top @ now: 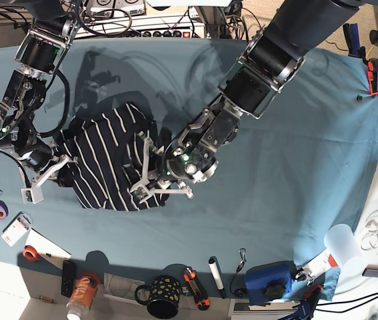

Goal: Layout the t-shirt on the table in an organized manner, then fold the t-shirt properly
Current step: 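Press the folded shirt square with both grippers from opposite sides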

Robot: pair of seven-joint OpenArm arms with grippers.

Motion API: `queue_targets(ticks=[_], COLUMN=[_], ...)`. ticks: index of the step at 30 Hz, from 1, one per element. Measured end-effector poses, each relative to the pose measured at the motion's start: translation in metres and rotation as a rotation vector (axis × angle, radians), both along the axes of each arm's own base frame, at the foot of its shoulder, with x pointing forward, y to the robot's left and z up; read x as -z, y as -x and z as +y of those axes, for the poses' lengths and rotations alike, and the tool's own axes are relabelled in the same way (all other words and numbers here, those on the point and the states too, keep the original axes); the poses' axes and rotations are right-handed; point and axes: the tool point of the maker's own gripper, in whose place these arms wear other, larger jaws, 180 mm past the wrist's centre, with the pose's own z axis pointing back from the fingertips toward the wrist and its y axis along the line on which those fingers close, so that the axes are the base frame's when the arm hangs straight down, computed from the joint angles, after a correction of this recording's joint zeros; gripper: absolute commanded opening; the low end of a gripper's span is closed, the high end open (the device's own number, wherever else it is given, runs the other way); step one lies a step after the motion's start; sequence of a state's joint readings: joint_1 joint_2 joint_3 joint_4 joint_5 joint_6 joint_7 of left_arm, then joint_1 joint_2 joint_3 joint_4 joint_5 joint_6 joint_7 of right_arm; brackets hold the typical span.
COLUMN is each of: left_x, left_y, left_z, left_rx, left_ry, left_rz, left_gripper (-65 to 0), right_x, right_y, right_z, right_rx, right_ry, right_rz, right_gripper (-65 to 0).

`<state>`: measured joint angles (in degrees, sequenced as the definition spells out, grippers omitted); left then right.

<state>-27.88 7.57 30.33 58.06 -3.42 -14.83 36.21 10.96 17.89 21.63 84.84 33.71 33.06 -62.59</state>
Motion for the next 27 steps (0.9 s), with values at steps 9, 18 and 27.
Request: queue_targets(ticks=[9, 18, 27], left_x=[0.011, 0.011, -0.060], left_y=[-0.006, -0.007, -0.021], left_z=[0.023, 0.027, 0.013], left_rx=[-0.073, -0.079, -0.125], left_ry=[-0.128, -0.153, -0.049], left_rz=[0.004, 0.008, -0.127], left_gripper=[-65.0, -65.0, -65.0], right_x=[0.063, 0.059, -0.001], right_y=[0.006, 0.034, -0.006], right_z=[-0.027, -0.089, -0.065], right_rx=[0.079, 0.140, 0.046], right_ry=[0.003, 0.102, -0.054], right_rz=[0.092, 0.205, -0.018], right_gripper=[-63.7, -63.7, -63.7])
